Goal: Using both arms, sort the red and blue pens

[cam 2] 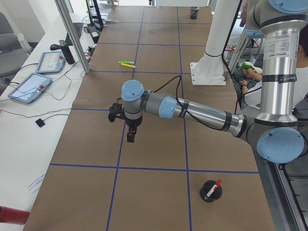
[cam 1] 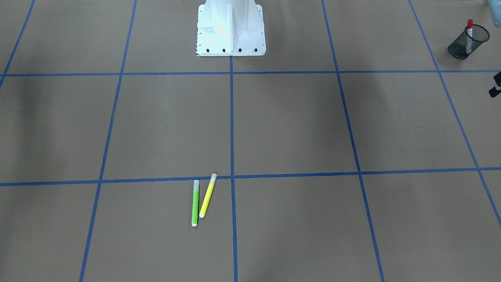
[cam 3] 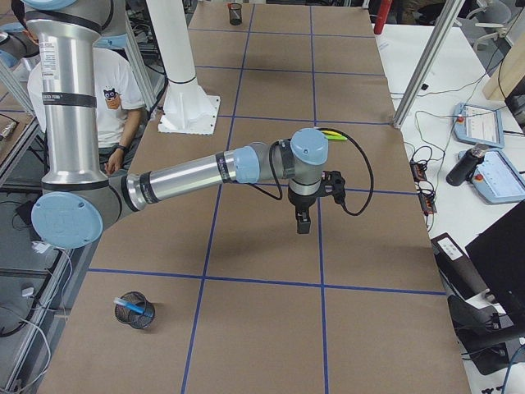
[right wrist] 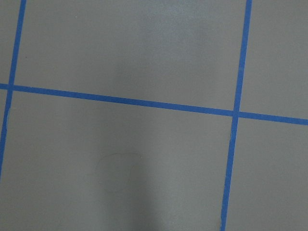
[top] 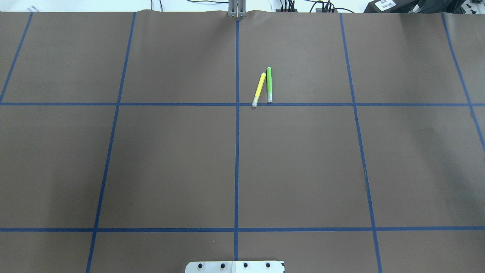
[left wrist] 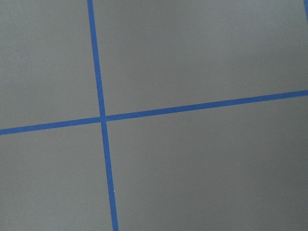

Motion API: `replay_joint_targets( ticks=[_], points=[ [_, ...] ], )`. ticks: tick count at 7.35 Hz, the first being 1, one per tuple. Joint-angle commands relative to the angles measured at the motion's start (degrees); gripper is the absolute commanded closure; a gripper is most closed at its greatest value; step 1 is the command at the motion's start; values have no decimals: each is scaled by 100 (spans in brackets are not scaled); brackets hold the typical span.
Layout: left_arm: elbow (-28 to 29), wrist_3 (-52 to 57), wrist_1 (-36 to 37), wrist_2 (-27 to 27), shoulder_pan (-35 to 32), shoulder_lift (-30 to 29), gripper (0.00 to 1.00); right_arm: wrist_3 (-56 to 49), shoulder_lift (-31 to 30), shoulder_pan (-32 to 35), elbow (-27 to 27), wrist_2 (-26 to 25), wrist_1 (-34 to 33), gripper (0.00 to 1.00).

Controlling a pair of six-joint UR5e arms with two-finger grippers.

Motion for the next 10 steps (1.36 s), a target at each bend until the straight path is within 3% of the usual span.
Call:
replay_joint_targets(
  ticks=[1, 10],
  points=[
    [-7, -27, -8, -11, 16, 63, 0, 0, -27, -57, 6, -15, 0, 0],
    [-51, -18, -78, -231, 69, 54, 0, 17, -45, -163, 23, 55, 158, 0]
  ],
)
